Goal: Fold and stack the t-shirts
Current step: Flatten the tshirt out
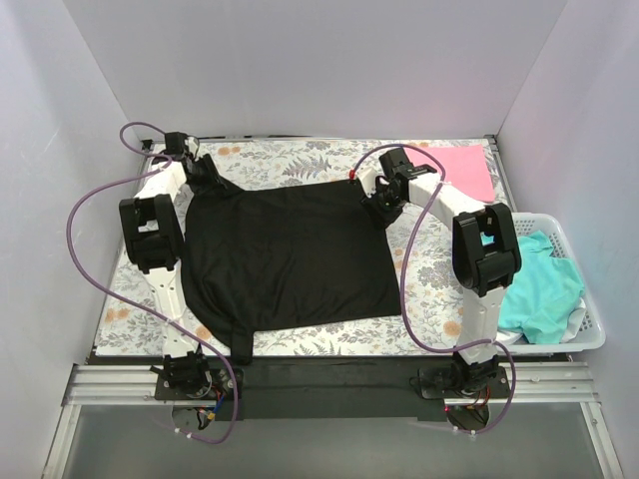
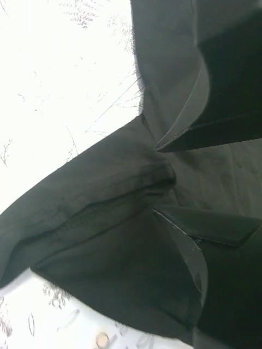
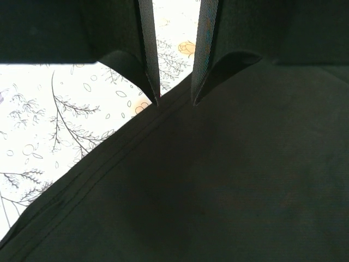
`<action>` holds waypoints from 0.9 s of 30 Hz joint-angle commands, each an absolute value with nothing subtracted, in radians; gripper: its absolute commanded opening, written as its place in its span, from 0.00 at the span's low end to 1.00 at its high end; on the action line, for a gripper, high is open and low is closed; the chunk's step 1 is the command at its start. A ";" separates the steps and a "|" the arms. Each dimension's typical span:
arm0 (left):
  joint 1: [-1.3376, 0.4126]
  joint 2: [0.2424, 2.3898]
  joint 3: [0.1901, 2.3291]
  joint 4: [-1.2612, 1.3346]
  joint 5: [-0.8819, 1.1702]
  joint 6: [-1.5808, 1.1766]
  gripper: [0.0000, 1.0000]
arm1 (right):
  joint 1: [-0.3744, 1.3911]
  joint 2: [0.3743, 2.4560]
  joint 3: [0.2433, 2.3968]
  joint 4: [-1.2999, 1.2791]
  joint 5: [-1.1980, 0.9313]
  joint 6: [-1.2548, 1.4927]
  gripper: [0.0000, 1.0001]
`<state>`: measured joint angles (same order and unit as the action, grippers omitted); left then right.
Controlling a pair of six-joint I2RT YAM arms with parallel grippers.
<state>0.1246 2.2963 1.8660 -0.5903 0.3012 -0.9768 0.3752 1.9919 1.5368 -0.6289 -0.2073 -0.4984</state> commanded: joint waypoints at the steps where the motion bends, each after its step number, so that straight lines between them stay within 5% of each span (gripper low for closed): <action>1: 0.117 2.309 1.904 -0.583 0.313 -0.989 0.43 | 0.376 1.996 1.555 -0.624 -0.203 -0.486 0.35; 10: 0.103 2.325 1.921 -0.581 0.321 -1.006 0.36 | 0.374 2.000 1.549 -0.623 -0.181 -0.491 0.35; 17: 0.095 2.339 1.971 -0.574 0.354 -1.005 0.00 | 0.374 2.003 1.542 -0.621 -0.183 -0.491 0.33; 27: 0.049 2.466 2.181 -0.505 0.456 -0.982 0.00 | 0.374 1.990 1.525 -0.623 -0.187 -0.491 0.33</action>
<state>0.0711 2.4264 2.0983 -0.5331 0.4023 -1.0000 0.3752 2.0037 1.5318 -0.6285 -0.1844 -0.4988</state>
